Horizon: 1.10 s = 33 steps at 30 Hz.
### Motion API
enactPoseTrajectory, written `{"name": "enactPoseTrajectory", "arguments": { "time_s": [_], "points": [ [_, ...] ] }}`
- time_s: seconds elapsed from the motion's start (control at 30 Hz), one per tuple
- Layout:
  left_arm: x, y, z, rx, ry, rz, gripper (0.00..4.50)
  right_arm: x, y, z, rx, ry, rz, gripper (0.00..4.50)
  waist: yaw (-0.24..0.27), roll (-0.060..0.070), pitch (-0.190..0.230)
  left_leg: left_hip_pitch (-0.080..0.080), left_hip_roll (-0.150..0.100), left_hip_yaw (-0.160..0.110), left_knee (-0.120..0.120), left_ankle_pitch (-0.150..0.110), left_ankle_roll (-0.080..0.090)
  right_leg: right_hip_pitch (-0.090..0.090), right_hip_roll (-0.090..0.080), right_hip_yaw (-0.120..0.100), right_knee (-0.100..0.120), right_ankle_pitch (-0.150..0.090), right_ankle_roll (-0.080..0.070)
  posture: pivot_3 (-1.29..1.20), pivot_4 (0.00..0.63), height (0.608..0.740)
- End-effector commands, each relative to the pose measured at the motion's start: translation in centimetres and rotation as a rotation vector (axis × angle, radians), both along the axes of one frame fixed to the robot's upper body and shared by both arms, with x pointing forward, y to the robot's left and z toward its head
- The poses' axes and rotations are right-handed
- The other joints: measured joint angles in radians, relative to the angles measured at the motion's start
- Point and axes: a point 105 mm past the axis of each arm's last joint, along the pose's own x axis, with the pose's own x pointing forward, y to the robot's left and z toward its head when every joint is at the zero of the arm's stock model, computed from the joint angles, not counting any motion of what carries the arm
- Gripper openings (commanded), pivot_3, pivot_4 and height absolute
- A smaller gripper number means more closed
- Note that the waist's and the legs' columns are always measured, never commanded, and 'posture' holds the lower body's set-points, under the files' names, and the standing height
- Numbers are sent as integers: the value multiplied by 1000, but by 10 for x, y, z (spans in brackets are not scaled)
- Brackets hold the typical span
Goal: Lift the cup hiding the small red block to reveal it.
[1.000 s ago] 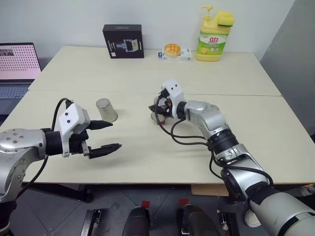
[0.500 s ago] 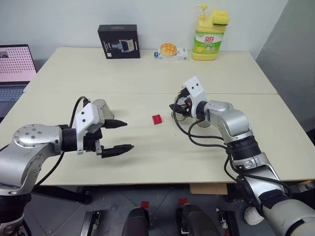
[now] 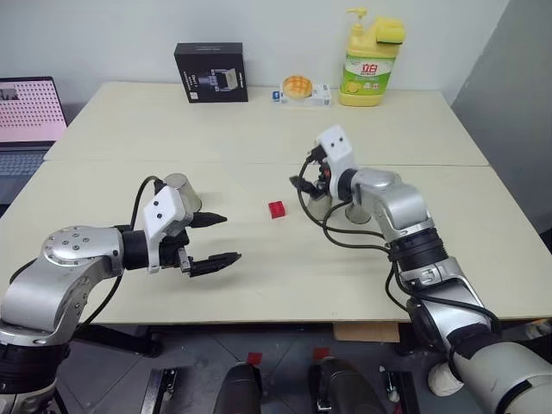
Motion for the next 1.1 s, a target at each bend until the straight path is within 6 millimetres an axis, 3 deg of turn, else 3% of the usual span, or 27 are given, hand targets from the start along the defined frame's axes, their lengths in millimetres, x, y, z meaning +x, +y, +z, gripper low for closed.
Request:
{"name": "enactPoseTrajectory", "arguments": {
  "time_s": [0.03, 0.1, 0.27, 0.37, 0.43, 0.67, 1.1],
  "points": [
    [4, 19, 17, 28, -97, 111, 4500, -37, -7, 74, 168, -178, 142, 4488, 1, 0, 0, 0, 0, 0, 0, 0, 0, 0, 0, 0, 0, 0, 0, 0, 150, 740],
    [3, 23, 21, 15, -103, 135, 4500, -56, -12, 81, 188, -225, 208, 4488, 2, 0, 0, -1, 1, -1, 0, 0, 0, 0, -1, -1, 0, 0, 0, 0, 150, 740],
    [-4, 39, 30, 15, -104, 176, 4500, -116, -32, 50, 105, -202, 404, 4488, 8, -1, -1, 0, 1, -1, -1, 0, 0, 2, -3, -2, -2, 0, 0, 0, 150, 740],
    [-10, 46, 26, 53, -96, 182, 4500, -135, -40, 25, 56, -122, 435, 4488, 4, 2, 1, 0, 0, 0, 0, 0, 0, 1, -4, 0, -3, -1, 1, 0, 150, 740],
    [-11, 51, 26, 46, -92, 202, 4500, -137, -49, 9, 4, -99, 404, 4488, -2, 2, 1, 2, 0, 2, 0, 0, 0, 2, -4, 1, -2, -1, 1, 0, 150, 740],
    [-12, 67, 22, 73, -70, 252, 4500, -146, -83, -14, -56, -29, 330, 4488, 2, 2, 1, 9, 0, 0, -1, 0, 0, 6, -3, 0, 0, -2, -1, 0, 150, 740],
    [-7, 60, 26, 49, -95, 217, 4500, -141, -101, -19, -76, -41, 261, 4488, 2, 2, 1, 8, 0, 0, -1, 0, 0, 6, -3, 0, -1, -2, -2, 0, 150, 740]
  ]
}}
